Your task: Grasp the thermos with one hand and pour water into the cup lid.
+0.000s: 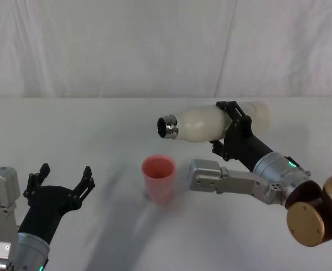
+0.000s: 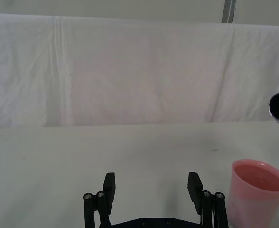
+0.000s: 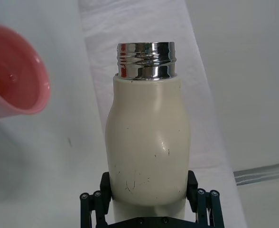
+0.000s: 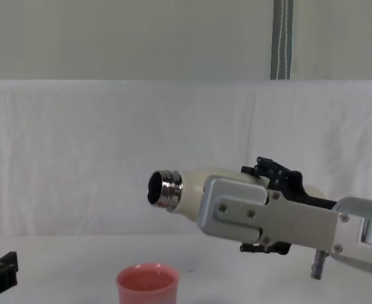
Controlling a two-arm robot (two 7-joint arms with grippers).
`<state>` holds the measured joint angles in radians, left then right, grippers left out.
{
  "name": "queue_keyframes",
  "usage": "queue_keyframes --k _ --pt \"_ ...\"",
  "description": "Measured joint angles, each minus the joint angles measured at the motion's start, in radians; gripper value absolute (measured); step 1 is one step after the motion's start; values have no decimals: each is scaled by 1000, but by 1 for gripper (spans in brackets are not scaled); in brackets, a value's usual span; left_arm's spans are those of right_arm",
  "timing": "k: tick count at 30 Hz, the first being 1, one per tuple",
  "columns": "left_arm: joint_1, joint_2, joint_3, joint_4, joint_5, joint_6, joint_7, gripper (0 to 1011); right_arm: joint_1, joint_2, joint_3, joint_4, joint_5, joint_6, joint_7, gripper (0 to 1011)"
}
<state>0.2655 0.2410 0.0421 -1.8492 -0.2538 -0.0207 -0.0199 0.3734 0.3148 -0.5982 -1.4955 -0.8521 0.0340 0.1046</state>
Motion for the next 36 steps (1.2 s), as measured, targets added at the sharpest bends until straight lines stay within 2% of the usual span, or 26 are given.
queue_keyframes --k 6,11,17,22,26,27,29,36 --pt "0 0 0 0 0 0 0 1001 -21 -13 34 -15 60 -5 7 950" --pt "0 0 0 0 0 0 0 1001 -35 -15 53 -25 83 -5 6 950" --pt "0 0 0 0 0 0 0 1001 -70 -23 96 -48 152 -23 3 950" --pt "0 0 0 0 0 0 0 1001 -106 -35 145 -68 245 -58 1 950" --pt "0 0 0 0 0 0 0 1001 -126 -44 177 -80 303 -78 2 950" --pt "0 0 0 0 0 0 0 1001 -126 -44 177 -80 303 -78 2 950" --pt "0 0 0 0 0 0 0 1001 -140 -52 202 -85 350 -93 4 950" --pt "0 0 0 0 0 0 0 1001 -164 -72 246 -91 437 -113 14 950"
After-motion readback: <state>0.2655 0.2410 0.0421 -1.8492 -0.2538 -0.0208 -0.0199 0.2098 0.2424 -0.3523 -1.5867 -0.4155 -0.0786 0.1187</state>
